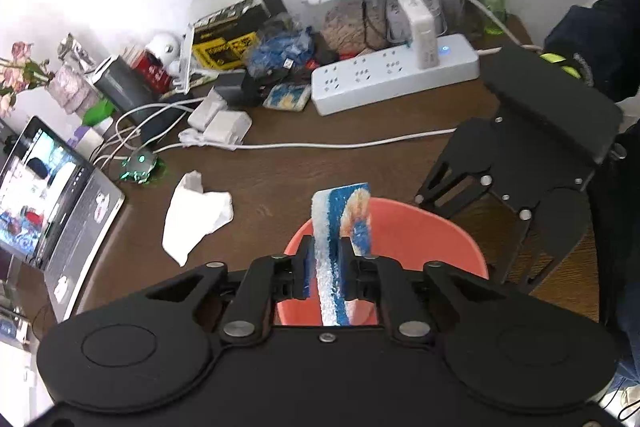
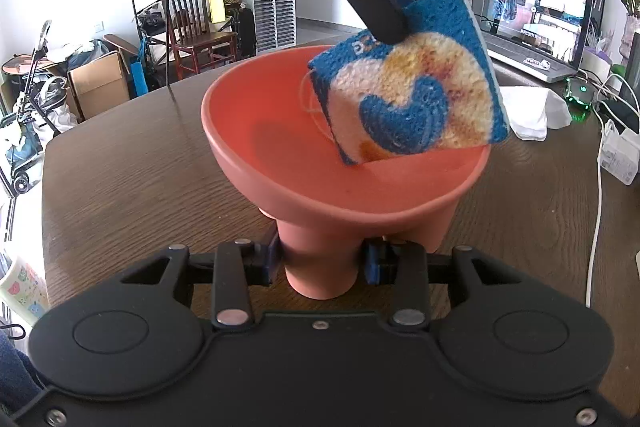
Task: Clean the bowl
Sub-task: 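Press the sponge's flat face into the bowl and scrub with the left gripper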
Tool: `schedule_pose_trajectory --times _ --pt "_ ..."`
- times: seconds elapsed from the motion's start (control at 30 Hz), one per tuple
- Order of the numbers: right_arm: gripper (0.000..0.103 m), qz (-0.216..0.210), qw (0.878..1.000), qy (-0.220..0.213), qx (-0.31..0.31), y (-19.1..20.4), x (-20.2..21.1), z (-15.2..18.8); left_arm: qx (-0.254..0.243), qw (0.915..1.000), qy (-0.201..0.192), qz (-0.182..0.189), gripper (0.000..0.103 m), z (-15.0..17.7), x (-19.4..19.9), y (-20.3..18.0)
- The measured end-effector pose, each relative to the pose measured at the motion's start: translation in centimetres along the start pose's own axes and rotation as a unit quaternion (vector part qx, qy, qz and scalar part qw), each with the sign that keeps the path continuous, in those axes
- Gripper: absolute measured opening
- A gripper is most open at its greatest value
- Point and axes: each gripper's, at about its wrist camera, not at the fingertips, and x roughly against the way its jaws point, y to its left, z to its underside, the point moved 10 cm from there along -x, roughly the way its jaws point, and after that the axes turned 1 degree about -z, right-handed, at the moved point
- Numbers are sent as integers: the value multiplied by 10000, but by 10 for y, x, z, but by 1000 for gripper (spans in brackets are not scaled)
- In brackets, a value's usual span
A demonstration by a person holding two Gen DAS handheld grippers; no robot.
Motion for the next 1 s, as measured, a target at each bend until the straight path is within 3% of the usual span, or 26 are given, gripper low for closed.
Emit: schedule_pose_trajectory --times 0.3,0.83,0.9,0.93,1.0 --pt "44 -8 10000 4 13 2 3 -1 -24 9998 46 187 22 0 -9 -10" --pt "44 -12 10000 4 15 -2 5 0 -242 9964 353 732 25 18 -22 -53" --pt "44 -11 10000 3 11 -4 5 -1 -302 9977 8 610 22 7 -22 -51" --pt "44 -9 10000 3 7 -4 5 -1 -333 9979 -97 542 11 4 -21 -51" --pt "44 -5 10000 2 1 -4 5 -1 -465 9980 -245 344 10 0 -20 -46"
